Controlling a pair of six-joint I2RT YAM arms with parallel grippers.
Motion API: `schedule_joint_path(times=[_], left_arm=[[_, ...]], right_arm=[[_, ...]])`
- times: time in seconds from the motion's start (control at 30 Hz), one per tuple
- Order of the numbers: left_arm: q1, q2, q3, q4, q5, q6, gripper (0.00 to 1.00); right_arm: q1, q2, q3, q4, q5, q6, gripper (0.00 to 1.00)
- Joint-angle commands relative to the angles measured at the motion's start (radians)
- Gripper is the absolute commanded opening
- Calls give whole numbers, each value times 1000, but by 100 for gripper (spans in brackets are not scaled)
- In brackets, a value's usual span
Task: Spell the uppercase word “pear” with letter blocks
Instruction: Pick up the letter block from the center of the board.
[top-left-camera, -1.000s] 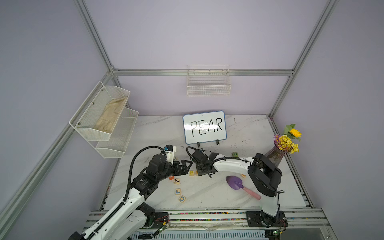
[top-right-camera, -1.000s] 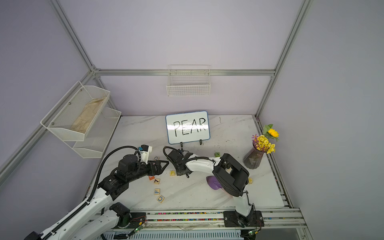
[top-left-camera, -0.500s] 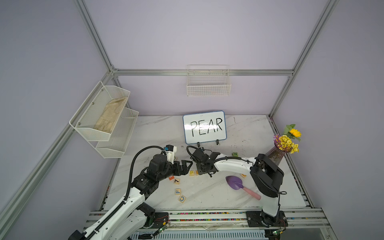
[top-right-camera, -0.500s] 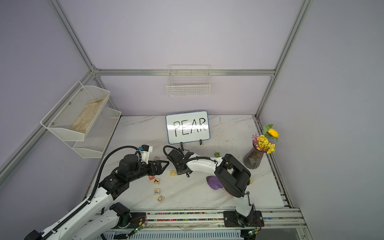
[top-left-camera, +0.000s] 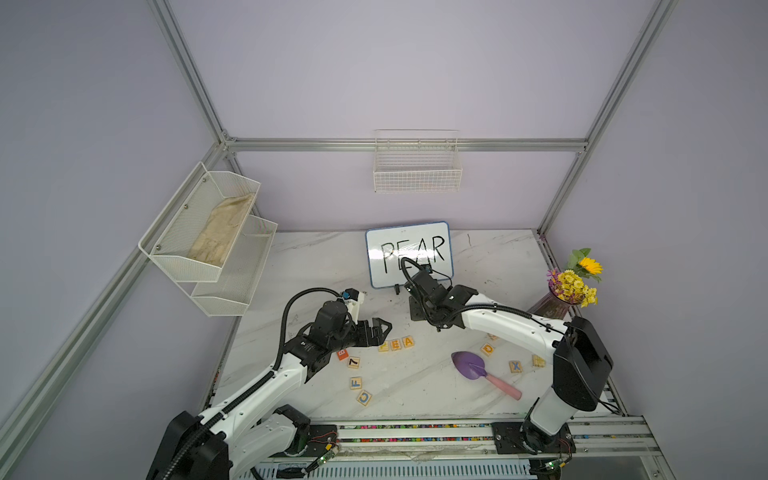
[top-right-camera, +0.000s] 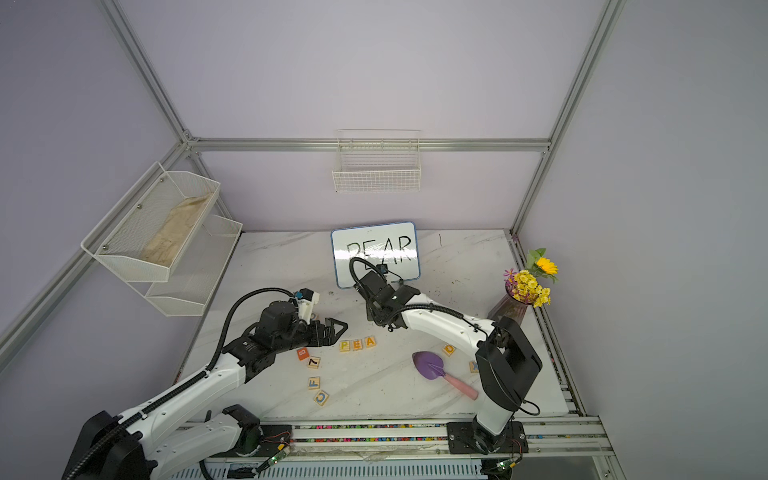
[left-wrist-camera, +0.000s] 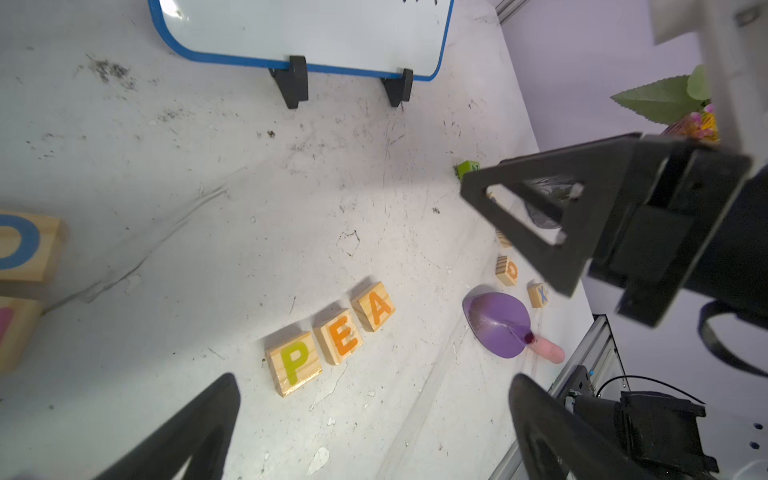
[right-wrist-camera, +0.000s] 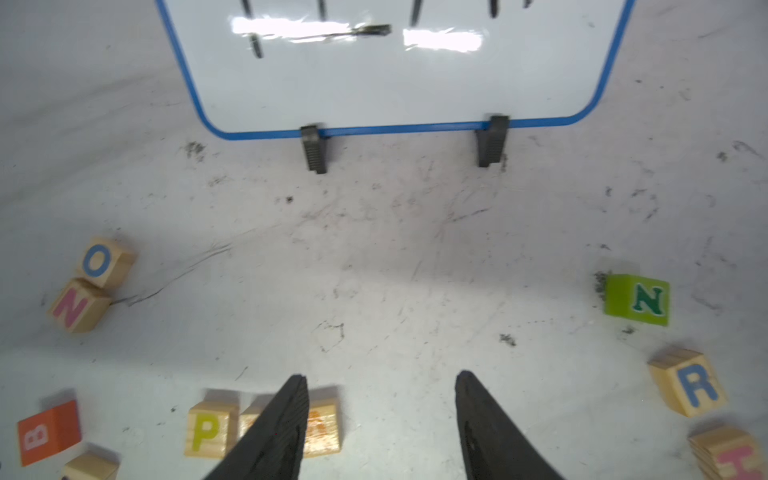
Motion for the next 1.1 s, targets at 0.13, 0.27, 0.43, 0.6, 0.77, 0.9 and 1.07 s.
schedule_joint_path(times=[0.13,0.27,0.43,0.6,0.77,0.9,1.07], left_arm=[[-6,136,199,108,80,51,100],[-34,190,249,111,92,70,100],[-53,237,279,114,96,59,100],[-64,249,286,118,92,50,100],[-66,237,278,119,84,49,100],[-66,229,269,119,80,52,100],[-66,225,260,118,72,49,100]], right_arm=[[-216,-69,-100,-57,19,-199,60],[-297,-99,-155,-39,13,-385,62],[-413,-129,-219,-7,-135,-499,64],[-508,-96,-252,14,-253,-549,64],[-509,-32,-259,28,-217,-557,63],[-509,-29,-282,60,-233,-582,63],[-509,0,-299,67,-222,-601,62]])
